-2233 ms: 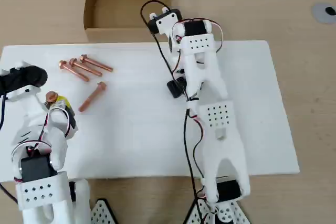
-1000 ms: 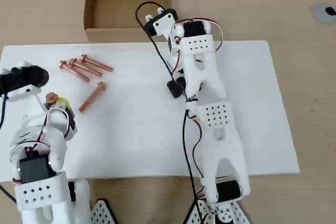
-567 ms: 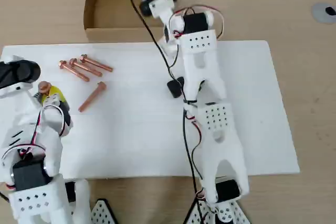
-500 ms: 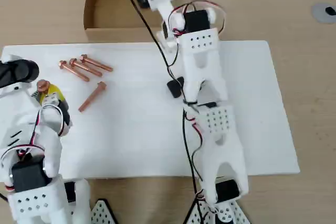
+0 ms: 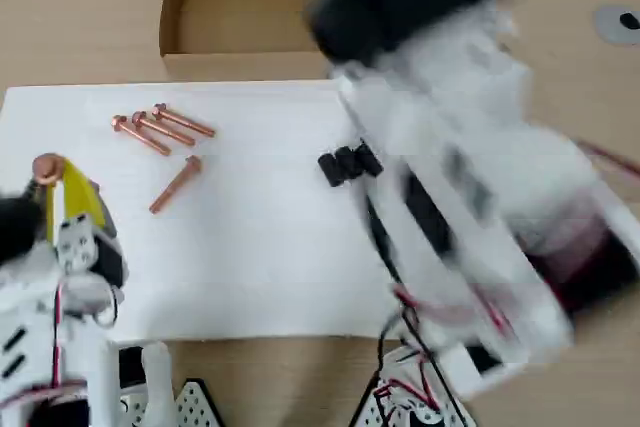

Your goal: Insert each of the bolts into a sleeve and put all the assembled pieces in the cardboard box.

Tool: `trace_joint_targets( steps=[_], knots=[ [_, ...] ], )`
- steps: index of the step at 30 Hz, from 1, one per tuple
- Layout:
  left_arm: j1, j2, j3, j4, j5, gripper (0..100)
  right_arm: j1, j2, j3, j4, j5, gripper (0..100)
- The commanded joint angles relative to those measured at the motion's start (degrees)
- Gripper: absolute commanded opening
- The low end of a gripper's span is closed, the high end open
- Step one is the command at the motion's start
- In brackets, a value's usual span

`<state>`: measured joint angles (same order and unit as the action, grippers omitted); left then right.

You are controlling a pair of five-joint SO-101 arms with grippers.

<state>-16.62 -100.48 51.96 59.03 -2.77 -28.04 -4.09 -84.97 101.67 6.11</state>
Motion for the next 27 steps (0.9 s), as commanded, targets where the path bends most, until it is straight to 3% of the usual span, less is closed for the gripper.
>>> trace_joint_targets(
  steps=[1,7,14,21,27],
  knots=[
    [0.5,-4.4,1.3,0.3,-0.5,1,-0.8,-8.2,-1.8,0.9,-0.4,1.0],
    [1.1,-4.1,1.4,-0.2,-5.7,1,-0.7,-21.2,12.2,1.0,-0.4,1.0],
    [8.7,-4.1,-2.2,-0.2,-6.6,1,-0.7,-45.4,53.3,-0.2,-1.0,1.0],
    [10.7,-3.8,-6.3,-0.2,8.4,1,3.8,-69.8,94.3,-20.3,-9.1,1.0],
    [10.9,-3.8,-6.3,-0.2,10.8,1,4.0,-86.7,122.1,-37.5,-9.2,0.9]
  ],
)
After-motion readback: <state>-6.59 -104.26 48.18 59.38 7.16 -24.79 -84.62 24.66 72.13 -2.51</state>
